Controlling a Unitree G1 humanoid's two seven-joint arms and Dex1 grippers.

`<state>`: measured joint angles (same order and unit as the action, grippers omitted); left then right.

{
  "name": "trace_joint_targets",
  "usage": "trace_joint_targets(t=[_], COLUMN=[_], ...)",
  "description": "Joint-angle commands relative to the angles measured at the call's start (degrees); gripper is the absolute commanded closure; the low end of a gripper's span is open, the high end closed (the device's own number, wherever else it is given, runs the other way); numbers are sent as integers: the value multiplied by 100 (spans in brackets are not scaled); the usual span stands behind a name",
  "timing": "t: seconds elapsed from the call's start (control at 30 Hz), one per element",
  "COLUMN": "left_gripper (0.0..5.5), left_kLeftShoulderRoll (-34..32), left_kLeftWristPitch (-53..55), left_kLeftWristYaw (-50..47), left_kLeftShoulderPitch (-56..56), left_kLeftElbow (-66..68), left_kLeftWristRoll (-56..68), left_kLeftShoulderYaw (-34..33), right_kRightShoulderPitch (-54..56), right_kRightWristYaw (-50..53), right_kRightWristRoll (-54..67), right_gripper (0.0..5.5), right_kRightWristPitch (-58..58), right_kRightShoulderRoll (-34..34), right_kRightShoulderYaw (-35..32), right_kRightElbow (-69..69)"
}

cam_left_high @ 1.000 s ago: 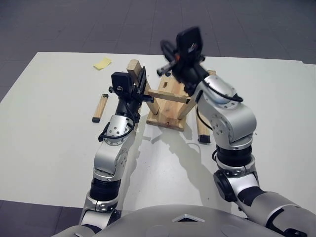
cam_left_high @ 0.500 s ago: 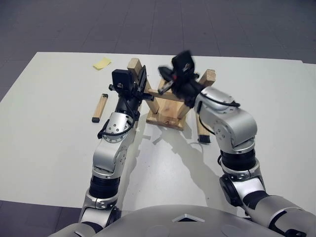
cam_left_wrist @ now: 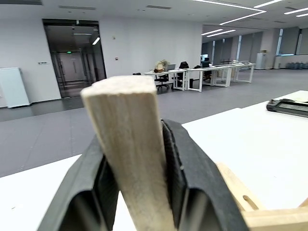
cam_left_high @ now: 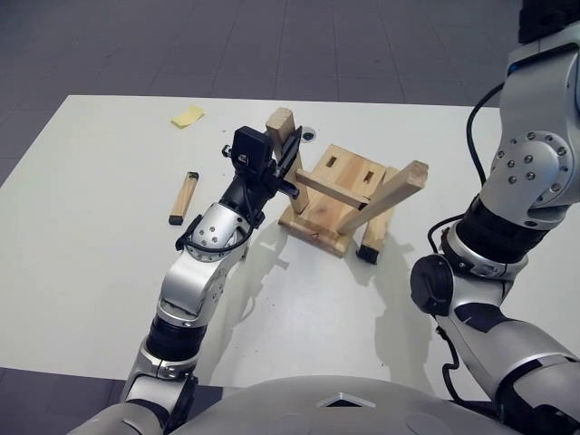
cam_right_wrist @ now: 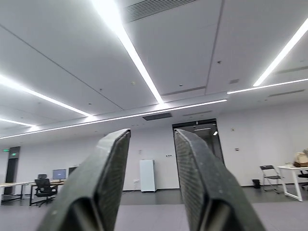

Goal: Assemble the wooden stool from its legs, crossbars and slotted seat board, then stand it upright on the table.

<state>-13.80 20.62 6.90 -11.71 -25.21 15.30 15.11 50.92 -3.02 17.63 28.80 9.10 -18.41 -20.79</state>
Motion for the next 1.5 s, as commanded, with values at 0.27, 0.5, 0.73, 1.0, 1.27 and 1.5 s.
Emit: trace_joint_targets(t=[0.27,0.5,0.73,1.0,1.27,1.5], left_gripper=[293,191,81,12,12,12], left_kLeftShoulderRoll=[-421,-62,135,-4,81,269], left_kLeftWristPitch=[729,529,592,-647,-455,-305], left_kLeftWristYaw=[714,1187,1079,-114,-434,-676], left_kLeftShoulderPitch=[623,798,354,-1216,-1638,-1472], left_kLeftElbow=[1020,240,-796,444,1112,1194], left_kLeftWristRoll=[111,1274,4654,5796,4800,4129], left_kLeftShoulderYaw=[-176,-898,-2722,-4436,-3699,-3313], right_kRightShoulderPitch=[-371,-1087,-2901,-4906,-4215,-3558], right_kRightWristYaw=[26,-1007,-2326,-3910,-4946,-4798], right_kRightWristRoll=[156,2850,5374,4124,1758,534], right_gripper=[201,100,10,10,10,10], right_kRightWristPitch=[-64,1196,2341,2100,596,-58], right_kRightShoulderRoll=[223,534,1996,3585,4331,4360], right_kRightShoulderYaw=[-16,-689,-986,-608,999,1532], right_kRightElbow=[312,-440,-1765,-1873,-272,718])
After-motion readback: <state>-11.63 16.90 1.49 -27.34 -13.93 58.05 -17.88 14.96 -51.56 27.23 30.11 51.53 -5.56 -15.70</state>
